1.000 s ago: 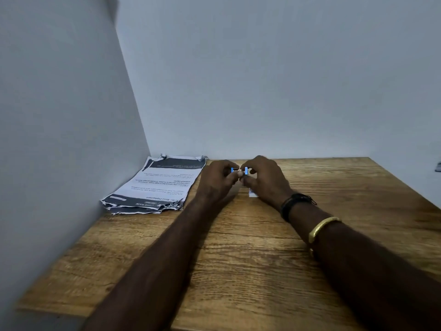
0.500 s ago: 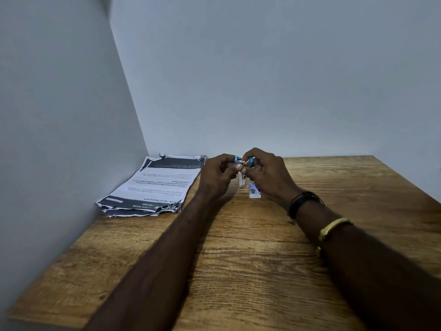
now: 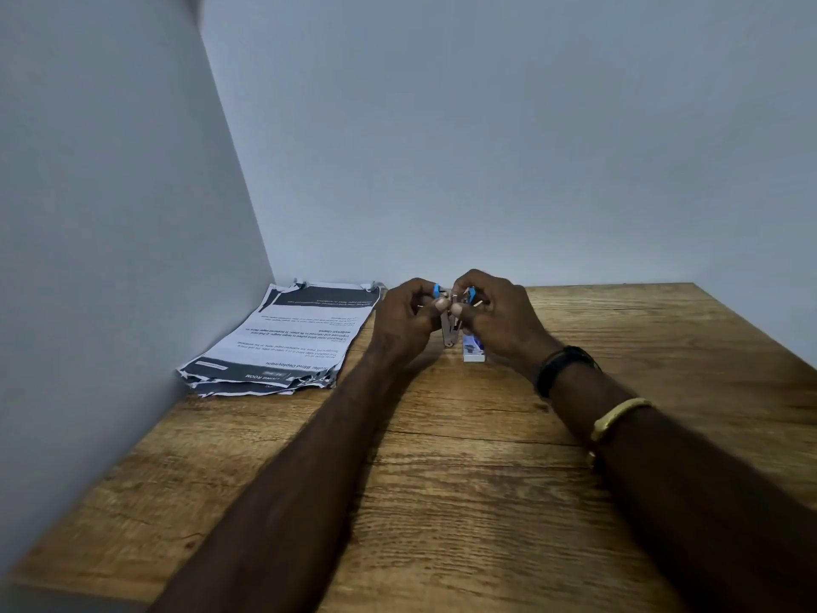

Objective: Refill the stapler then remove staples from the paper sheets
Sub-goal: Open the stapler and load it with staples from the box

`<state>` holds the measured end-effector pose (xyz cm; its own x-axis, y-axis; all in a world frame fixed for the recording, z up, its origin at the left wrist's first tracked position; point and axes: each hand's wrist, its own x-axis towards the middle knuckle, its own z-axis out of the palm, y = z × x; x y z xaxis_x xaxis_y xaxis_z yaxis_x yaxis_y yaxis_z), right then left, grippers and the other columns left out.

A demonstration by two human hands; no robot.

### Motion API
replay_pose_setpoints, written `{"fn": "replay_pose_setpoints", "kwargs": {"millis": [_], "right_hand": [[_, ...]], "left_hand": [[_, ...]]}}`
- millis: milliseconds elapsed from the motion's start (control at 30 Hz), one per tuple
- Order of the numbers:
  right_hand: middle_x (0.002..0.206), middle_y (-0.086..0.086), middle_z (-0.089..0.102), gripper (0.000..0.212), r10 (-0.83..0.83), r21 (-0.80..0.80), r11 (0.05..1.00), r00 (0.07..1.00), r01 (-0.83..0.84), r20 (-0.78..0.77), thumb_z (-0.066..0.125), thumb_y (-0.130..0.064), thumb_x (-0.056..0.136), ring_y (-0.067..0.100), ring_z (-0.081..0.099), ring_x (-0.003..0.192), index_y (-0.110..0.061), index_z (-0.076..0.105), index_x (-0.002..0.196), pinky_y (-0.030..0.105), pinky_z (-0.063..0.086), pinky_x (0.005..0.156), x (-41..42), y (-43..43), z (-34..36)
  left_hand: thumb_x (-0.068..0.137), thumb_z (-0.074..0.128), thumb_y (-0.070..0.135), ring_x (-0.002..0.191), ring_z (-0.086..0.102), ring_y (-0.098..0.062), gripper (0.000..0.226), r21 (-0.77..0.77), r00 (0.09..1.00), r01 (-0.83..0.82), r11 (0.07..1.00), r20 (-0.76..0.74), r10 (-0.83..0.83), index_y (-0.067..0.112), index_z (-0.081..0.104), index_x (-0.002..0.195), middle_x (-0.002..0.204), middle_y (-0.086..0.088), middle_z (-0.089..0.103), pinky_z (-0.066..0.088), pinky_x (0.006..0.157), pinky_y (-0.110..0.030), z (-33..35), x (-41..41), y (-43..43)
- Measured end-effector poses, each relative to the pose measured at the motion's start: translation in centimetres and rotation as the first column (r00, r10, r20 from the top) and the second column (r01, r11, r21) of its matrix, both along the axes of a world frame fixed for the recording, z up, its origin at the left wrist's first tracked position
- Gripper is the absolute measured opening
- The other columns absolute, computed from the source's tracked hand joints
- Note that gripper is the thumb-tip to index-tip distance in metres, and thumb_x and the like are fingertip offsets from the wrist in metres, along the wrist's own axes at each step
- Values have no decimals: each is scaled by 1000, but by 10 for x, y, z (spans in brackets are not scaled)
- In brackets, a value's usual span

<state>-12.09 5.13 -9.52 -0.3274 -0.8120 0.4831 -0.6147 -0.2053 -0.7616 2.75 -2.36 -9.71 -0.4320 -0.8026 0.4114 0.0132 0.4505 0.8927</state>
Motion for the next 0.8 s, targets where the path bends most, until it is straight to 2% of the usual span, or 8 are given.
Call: {"fn": "replay_pose_setpoints", "kwargs": {"millis": [133,300,367,467,567,667,733,800], "right_hand": [[92,13,73,9,13,-37,999,973,-4,232,70,-7,95,24,78,84,-14,65,96,40,66,74,-9,1,1],[102,21,73,9,73,-88,995,881,-36,467,69,-3,95,30,78,90,-10,66,99,38,65,76,-16,1,-3],[102,22,74,11,89,-109,993,829,-34,552,69,-3,95,32,78,90,-11,65,102,38,64,77,-19,0,-4],[98,21,73,15,96,-125,992,761,-20,641,69,-2,95,29,79,88,-13,66,104,36,64,77,-21,-2,-5],[105,22,71,9,72,-99,995,689,-1,721,70,2,92,31,77,92,-6,71,95,34,64,77,-22,-5,-5],[107,22,68,12,54,-59,998,664,-16,746,66,6,92,31,74,94,-4,72,91,31,63,73,-21,-5,-7],[110,24,69,17,40,-38,999,657,-17,753,63,10,92,29,74,93,-4,71,91,29,63,71,-21,-5,-7],[112,26,68,18,23,-19,1000,644,-13,764,61,12,92,30,74,95,-3,70,92,28,63,69,-21,-5,-7]], "left_hand": [[100,56,0,78,75,-16,9,147,983,51,988,-182,-24,-2,58,109,90,-15,71,63,70,-25,4,9,-4],[102,53,1,87,70,-27,4,291,956,86,953,-293,3,2,56,104,92,-13,69,62,82,-33,7,9,-4],[98,54,-3,86,70,-28,13,391,936,70,918,-345,75,7,54,106,92,-14,69,62,85,-39,9,9,-5],[94,56,-4,83,70,-27,12,510,916,65,857,-371,151,7,60,93,87,-13,68,64,81,-35,7,8,-6],[91,63,-3,82,68,-25,12,504,944,-27,863,-271,187,4,66,81,81,-12,67,64,73,-26,2,8,-8],[87,71,-2,81,68,-24,9,445,974,-134,885,-106,201,5,71,91,87,-13,70,63,69,-29,-6,13,-12],[85,74,6,88,71,-25,12,299,961,-277,913,111,255,9,75,97,95,-11,75,63,80,-38,-10,14,-14],[86,72,15,98,71,-21,10,85,906,-352,932,279,317,14,79,93,96,-5,78,59,90,-37,-8,13,-10]]}}
